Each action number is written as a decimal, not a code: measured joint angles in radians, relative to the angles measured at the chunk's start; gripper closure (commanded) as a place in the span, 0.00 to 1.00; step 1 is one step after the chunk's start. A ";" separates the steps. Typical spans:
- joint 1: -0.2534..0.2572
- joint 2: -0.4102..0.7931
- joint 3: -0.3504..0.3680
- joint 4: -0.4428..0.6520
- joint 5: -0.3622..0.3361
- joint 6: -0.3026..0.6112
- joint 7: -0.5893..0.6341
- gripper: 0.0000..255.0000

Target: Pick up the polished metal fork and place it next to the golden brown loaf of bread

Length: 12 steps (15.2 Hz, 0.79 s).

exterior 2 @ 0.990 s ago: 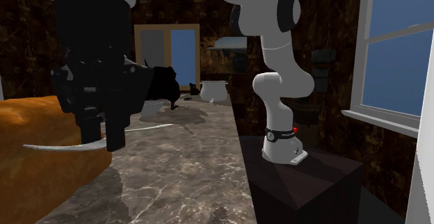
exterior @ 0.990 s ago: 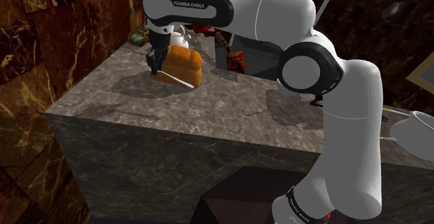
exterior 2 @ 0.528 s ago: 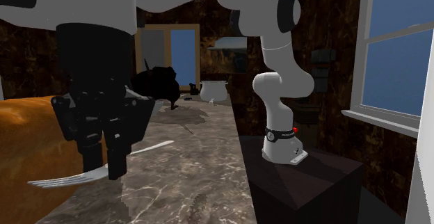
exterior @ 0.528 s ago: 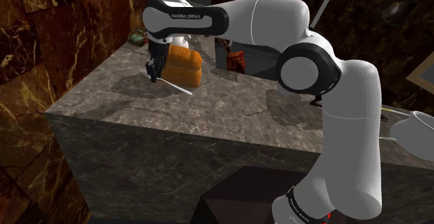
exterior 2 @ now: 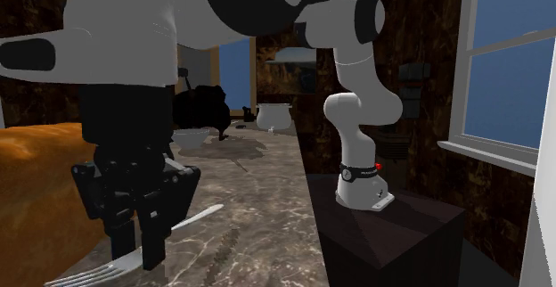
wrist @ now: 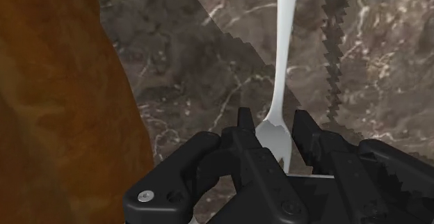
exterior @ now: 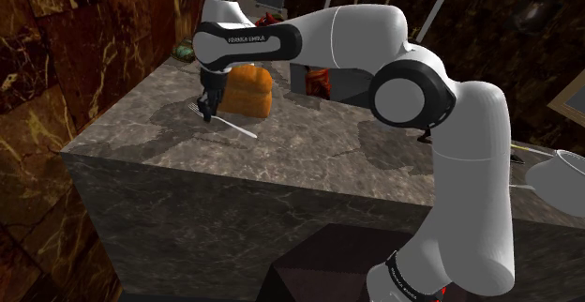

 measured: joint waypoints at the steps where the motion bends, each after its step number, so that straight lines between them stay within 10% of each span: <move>1: 0.000 0.007 0.000 -0.002 0.001 0.010 0.000 1.00; 11: 0.001 0.025 0.002 -0.038 0.003 0.063 -0.002 1.00; 12: 0.001 0.025 0.002 -0.038 0.003 0.063 -0.002 0.00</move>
